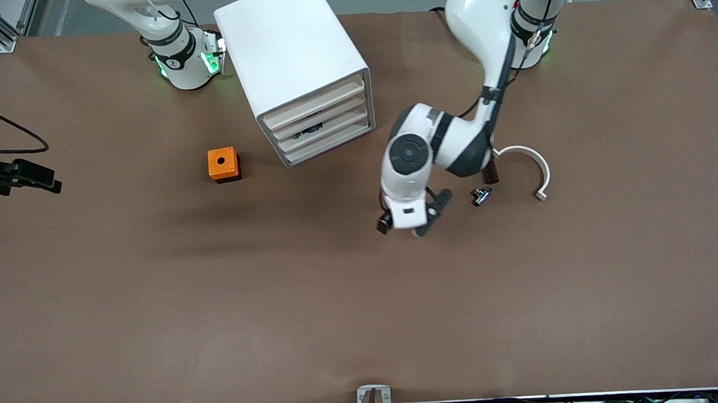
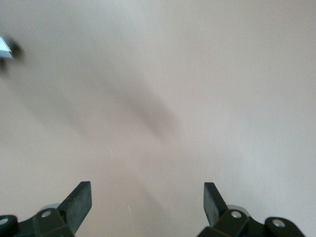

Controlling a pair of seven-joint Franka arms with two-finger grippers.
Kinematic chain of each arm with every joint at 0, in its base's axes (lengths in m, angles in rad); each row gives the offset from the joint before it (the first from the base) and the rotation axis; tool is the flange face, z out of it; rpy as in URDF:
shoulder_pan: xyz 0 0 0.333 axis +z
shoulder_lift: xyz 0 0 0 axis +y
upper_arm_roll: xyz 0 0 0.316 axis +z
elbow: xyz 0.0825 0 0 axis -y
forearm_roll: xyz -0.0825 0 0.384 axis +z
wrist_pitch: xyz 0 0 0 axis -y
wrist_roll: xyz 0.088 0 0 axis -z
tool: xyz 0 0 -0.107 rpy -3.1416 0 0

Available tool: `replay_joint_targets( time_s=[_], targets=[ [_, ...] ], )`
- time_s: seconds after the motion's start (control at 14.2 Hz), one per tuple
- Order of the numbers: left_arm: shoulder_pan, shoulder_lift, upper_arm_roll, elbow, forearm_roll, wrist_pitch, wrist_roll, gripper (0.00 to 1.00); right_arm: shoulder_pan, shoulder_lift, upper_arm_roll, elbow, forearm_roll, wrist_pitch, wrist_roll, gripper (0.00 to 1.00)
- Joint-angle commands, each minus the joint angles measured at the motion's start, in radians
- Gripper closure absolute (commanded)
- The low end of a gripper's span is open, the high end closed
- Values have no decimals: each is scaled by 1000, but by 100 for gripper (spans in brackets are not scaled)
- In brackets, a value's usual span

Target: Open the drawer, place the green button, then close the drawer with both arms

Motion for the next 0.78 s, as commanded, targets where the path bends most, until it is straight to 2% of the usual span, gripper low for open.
replay_joint_targets(
  time_s=[0.0,0.28,0.42,0.57,0.71],
  targets=[
    [36,-89,80,-19,19,-75,94,0,-27,10,15,23,-3,-58,-7,0],
    [181,-235,85,-19,20,-196,289,0,-40,-7,15,8,-14,-159,-7,0],
    [235,-312,85,-19,51,-280,381,0,-44,-40,15,8,-14,-147,-10,0],
    [255,-393,85,-21,134,-372,461,0,-42,-76,17,-6,-14,-119,-15,0],
    [279,-454,86,-21,151,-442,530,0,-33,-88,21,-28,-26,-98,-57,0]
  ],
)
